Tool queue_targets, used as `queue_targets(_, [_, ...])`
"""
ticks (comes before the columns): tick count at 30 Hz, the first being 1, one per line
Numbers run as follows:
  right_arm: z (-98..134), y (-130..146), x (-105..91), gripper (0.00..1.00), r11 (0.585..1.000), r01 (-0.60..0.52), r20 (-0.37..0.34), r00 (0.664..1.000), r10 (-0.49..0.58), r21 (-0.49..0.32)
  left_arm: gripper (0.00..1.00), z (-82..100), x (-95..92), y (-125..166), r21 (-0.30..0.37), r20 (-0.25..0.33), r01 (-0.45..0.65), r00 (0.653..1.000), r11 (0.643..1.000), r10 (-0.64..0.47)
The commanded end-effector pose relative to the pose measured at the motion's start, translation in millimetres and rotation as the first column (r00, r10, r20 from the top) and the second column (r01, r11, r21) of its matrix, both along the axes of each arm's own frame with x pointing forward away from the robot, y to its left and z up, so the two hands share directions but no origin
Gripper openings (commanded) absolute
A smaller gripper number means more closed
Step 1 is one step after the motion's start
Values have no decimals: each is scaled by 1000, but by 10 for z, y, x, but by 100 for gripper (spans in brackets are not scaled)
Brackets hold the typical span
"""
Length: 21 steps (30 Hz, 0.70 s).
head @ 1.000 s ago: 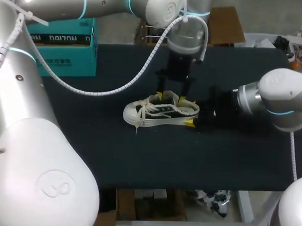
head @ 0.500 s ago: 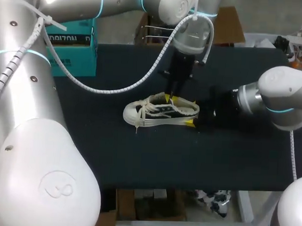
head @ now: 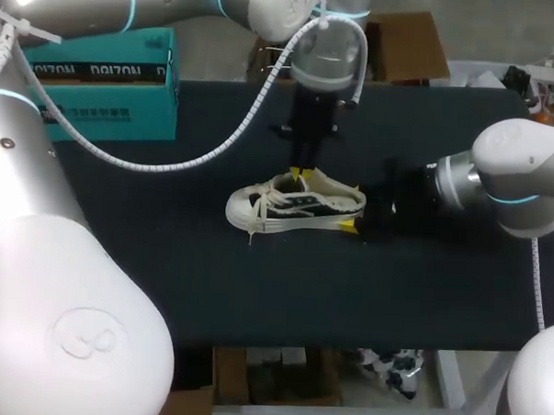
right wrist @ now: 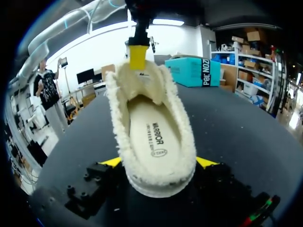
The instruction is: Open the shoe tongue, take the insole out of the shoe, put the insole back into the shoe, and pack the shoe into the shoebox
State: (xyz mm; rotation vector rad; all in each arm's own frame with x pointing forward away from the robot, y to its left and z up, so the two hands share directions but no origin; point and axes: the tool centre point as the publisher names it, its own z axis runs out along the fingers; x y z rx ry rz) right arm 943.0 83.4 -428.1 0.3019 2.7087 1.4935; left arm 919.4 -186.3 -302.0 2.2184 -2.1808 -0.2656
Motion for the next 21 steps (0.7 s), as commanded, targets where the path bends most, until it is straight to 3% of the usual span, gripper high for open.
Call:
queue_targets(1, [-79, 5, 43, 0, 1000, -1, 1, 1000, 1, 4, 0, 45, -231, 302, -213, 204, -30, 976, 977, 74])
queue_targets(9, [-79, 5, 43, 0, 1000, -1, 1, 1000, 1, 4, 0, -14, -205, 574, -322, 256, -118, 944, 939, 207])
queue_targets(15, [-79, 5, 43, 0, 1000, -1, 1, 1000, 1, 4, 0, -132, -205, 724, -366, 289, -182, 910, 912, 297])
queue_targets(21, [-79, 5, 43, 0, 1000, -1, 1, 1000, 1, 4, 0, -327, -154, 802, -415, 268, -213, 901, 885, 342])
